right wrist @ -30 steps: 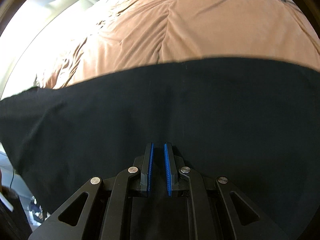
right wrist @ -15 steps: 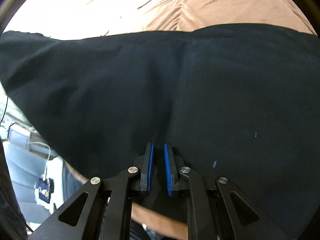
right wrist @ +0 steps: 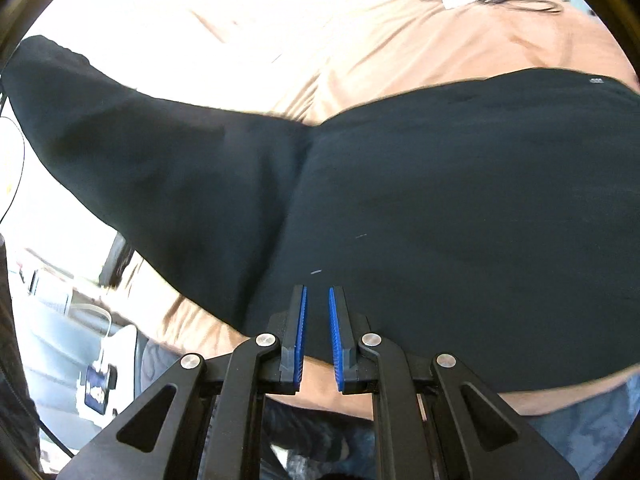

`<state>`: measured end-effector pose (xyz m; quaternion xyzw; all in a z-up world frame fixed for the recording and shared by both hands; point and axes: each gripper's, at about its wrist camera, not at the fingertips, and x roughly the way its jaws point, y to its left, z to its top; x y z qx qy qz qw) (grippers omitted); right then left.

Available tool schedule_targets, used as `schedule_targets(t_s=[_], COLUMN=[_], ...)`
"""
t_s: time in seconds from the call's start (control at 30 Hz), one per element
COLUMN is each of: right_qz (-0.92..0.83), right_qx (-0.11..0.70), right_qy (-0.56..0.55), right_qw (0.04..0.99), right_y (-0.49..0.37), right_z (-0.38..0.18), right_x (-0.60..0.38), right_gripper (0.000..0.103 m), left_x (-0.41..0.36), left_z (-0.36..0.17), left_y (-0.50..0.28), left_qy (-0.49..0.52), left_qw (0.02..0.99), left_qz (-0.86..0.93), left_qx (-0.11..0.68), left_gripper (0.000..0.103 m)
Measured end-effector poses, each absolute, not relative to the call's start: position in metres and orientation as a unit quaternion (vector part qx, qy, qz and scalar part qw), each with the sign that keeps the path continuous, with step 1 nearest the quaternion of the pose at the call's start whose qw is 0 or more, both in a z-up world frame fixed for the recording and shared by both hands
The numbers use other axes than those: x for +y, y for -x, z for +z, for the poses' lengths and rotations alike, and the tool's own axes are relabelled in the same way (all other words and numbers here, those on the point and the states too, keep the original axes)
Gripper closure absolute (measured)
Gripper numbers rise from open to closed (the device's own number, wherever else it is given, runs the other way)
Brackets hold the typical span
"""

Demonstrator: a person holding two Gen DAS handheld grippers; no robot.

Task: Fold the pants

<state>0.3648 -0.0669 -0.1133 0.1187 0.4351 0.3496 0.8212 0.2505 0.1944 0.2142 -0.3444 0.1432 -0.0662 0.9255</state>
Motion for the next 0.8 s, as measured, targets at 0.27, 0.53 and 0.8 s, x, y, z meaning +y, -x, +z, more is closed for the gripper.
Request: schedule_targets(t_s=[0.27, 0.53, 0.8], right_qz=[0.314, 0.292, 0.267], right_qx=[0.404, 0.384, 0.38], right_qy=[-0.172, -0.203, -0.238], right_qw=[0.842, 0.852, 0.853], right_y=[-0.36, -0.332, -0.311], right_z=[-0.112, -0.121, -0.131], right_x=[-0.15, -0.205, -0.244], right_gripper=[0.094, 0.094, 0.094], left_x=[0.136, 0.063, 0.0], left_z=[0.227, 0.24, 0.238], left_y=[-0.277, -0.313, -0.352], left_qy=[0.343, 0.323, 0.309], left_qw=[0.922, 0.922, 0.916], left_qz=[-0.101, -0.128, -0.158], left_qx=[0.149, 0.174, 0.202], left_gripper=[0.099, 0.099, 0.099])
